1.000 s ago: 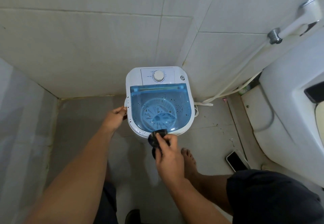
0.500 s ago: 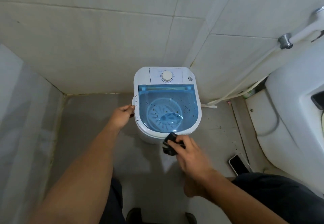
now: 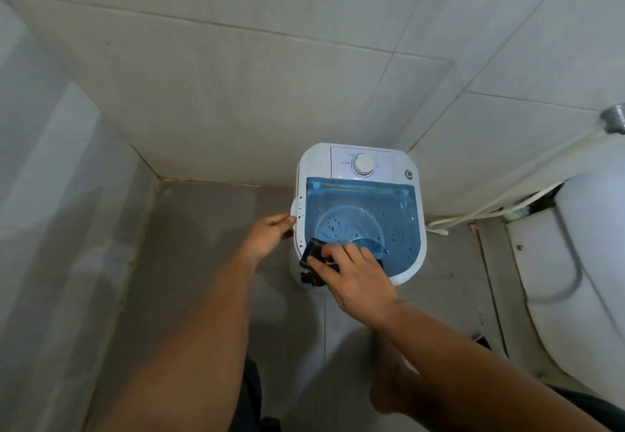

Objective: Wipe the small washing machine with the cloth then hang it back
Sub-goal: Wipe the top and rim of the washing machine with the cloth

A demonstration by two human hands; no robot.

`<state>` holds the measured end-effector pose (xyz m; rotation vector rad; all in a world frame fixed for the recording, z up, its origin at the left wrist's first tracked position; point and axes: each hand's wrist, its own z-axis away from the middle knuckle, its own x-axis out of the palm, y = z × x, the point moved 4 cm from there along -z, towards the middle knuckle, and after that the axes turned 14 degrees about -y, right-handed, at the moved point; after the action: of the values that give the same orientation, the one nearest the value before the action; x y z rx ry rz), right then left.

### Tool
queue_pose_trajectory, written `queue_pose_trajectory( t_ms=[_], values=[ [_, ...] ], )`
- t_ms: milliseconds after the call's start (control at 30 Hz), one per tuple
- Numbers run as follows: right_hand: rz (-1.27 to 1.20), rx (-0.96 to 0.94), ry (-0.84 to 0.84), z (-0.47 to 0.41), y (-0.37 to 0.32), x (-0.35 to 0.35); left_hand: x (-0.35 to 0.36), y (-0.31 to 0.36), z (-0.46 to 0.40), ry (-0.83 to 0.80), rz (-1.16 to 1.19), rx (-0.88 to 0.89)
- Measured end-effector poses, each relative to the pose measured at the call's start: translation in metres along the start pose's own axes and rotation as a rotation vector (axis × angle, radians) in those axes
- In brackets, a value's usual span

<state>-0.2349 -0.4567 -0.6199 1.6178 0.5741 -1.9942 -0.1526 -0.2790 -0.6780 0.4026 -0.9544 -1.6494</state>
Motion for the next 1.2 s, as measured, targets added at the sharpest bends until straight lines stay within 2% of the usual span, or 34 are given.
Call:
queue_pose_trajectory(
  t_ms=[133, 233, 333, 400, 500, 567, 667, 767, 833, 933, 1033, 1100, 1133, 1200],
  values=[
    [0.083, -0.155, -0.041, -0.059, 0.008, -0.022, -0.012, -0.016, -0.002, -0.075, 0.205, -0.121],
    [0.112, 0.017, -0.055, -0.128, 0.042, -0.045, -0.018, -0.019, -0.005, -0.040, 0.328, -0.136],
    [0.054, 0.243, -0.093, -0.179, 0.076, -0.061, -0.014, -0.019, -0.004, -0.034, 0.311, -0.134],
    [0.030, 0.305, -0.089, -0.192, 0.081, -0.063, -0.014, -0.021, -0.006, -0.027, 0.331, -0.137],
    [0.011, 0.298, -0.075, -0.180, 0.067, -0.056, -0.018, -0.020, -0.006, -0.048, 0.359, -0.137],
    [0.001, 0.220, -0.069, -0.153, 0.051, -0.047, -0.019, -0.020, -0.006, -0.082, 0.387, -0.122],
    [-0.070, -0.042, -0.120, -0.098, 0.022, -0.039, -0.018, -0.022, -0.005, -0.111, 0.394, -0.101],
    [-0.120, -0.319, -0.361, -0.063, 0.004, -0.047, -0.013, -0.021, -0.002, -0.103, 0.382, -0.115],
    [-0.152, -0.378, -0.449, -0.075, 0.009, -0.063, -0.012, -0.020, -0.002, -0.061, 0.373, -0.132],
    [-0.306, -0.194, -0.311, -0.130, 0.047, -0.092, -0.010, -0.017, 0.000, -0.002, 0.361, -0.134],
    [-0.296, 0.197, -0.097, -0.180, 0.109, -0.099, -0.007, -0.017, 0.000, -0.055, 0.341, -0.142],
    [-0.248, 0.424, -0.054, -0.188, 0.126, -0.086, -0.009, -0.020, -0.001, -0.083, 0.331, -0.143],
    [-0.203, 0.426, -0.035, -0.188, 0.121, -0.078, -0.010, -0.020, -0.001, -0.083, 0.334, -0.142],
    [-0.103, 0.218, -0.022, -0.180, 0.092, -0.061, -0.013, -0.021, -0.004, -0.080, 0.345, -0.140]
  ],
)
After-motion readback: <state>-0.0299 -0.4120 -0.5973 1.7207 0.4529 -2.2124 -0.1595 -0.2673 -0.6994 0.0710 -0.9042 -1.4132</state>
